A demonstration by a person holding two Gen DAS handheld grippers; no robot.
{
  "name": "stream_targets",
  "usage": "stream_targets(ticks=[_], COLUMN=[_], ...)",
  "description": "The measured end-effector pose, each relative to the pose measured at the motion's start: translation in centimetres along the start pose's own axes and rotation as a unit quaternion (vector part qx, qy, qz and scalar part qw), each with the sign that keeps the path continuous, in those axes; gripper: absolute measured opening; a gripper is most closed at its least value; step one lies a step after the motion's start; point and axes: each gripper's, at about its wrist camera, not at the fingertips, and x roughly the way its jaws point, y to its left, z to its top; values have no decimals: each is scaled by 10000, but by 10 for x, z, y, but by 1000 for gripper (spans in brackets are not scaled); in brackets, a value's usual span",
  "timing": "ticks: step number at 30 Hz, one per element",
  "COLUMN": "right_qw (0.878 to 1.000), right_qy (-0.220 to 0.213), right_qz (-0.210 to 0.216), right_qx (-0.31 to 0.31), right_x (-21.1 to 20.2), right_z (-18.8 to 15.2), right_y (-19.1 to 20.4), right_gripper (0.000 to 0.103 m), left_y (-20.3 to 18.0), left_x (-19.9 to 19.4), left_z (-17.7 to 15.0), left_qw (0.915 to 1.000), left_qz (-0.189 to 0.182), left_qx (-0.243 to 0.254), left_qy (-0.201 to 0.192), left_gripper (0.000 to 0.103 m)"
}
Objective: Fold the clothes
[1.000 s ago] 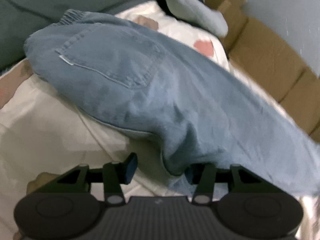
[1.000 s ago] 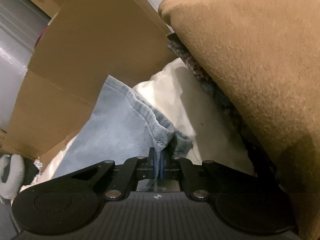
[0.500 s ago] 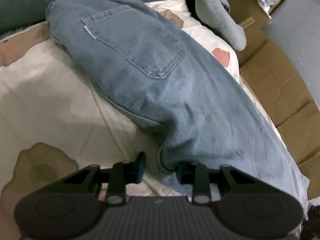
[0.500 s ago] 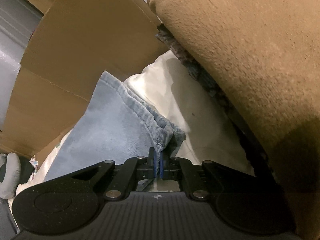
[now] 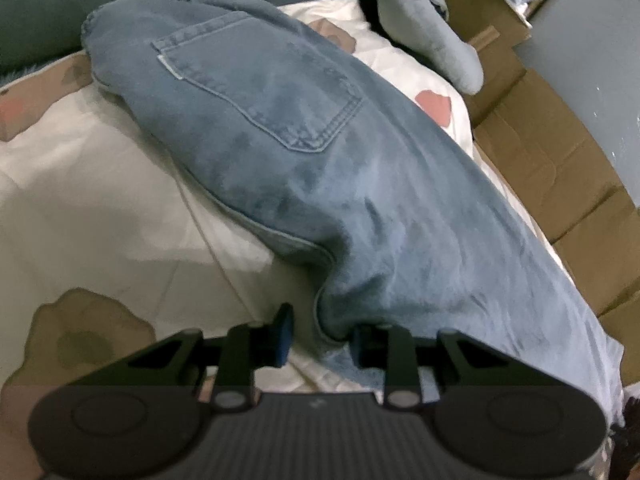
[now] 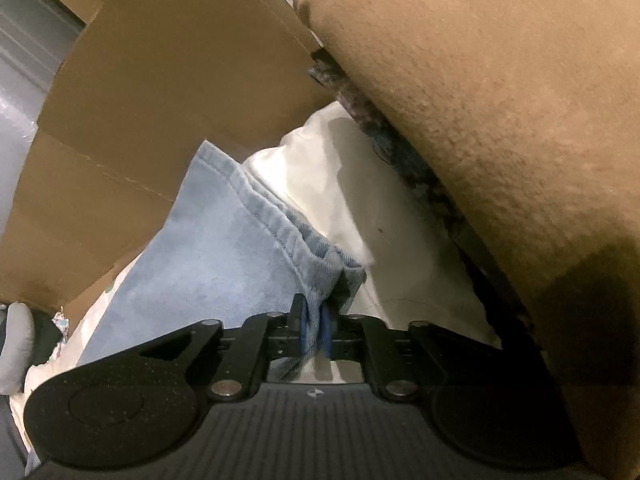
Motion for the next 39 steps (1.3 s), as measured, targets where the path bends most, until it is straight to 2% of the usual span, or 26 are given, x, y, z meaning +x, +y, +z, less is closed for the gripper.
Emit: stream_targets(ticks=[1, 2, 3, 5, 12, 19, 22, 28, 35, 39], right_qw=[10000, 9999, 9998, 9998, 9996, 9972, 9969, 9959, 9907, 9922], right_qy=[33, 65, 84, 65, -134, -592, -716, -658, -672, -630], right_qz=[53, 106, 146, 165, 115, 208, 285, 423, 408, 198], right_qx=[30, 59, 80, 68, 237, 395, 139, -454, -1106, -1060], right_x=[0, 0, 1, 3, 14, 17, 11, 7, -21, -17], right_z=[-1, -1, -2, -4, -7, -9, -9, -10, -18, -14], right_y=[-1, -1, -2, -3, -4, -2, 12, 31, 33, 30], right_gripper=[17, 29, 37, 39, 39, 39, 38, 38, 38, 38], left_y=[-1, -1, -2, -4, -9, -12, -9, -9, -10, -15], left_x=[0, 0, 1, 1, 4, 8, 8, 7, 7, 8], left_z=[0, 0, -1, -2, -6, -7, -7, -7, -8, -11], left_qw=[10000, 10000, 9999, 9998, 9991, 9983, 9983, 9983, 9977, 9963], left_qz=[1, 6, 10, 22, 76, 64, -10, -13, -7, 70], left_qx=[36, 83, 132, 208, 420, 573, 573, 577, 661, 838], left_qy=[4, 6, 9, 7, -47, -105, -94, -101, -114, -165], left_gripper=[31, 32, 32, 33, 33, 34, 35, 35, 35, 34])
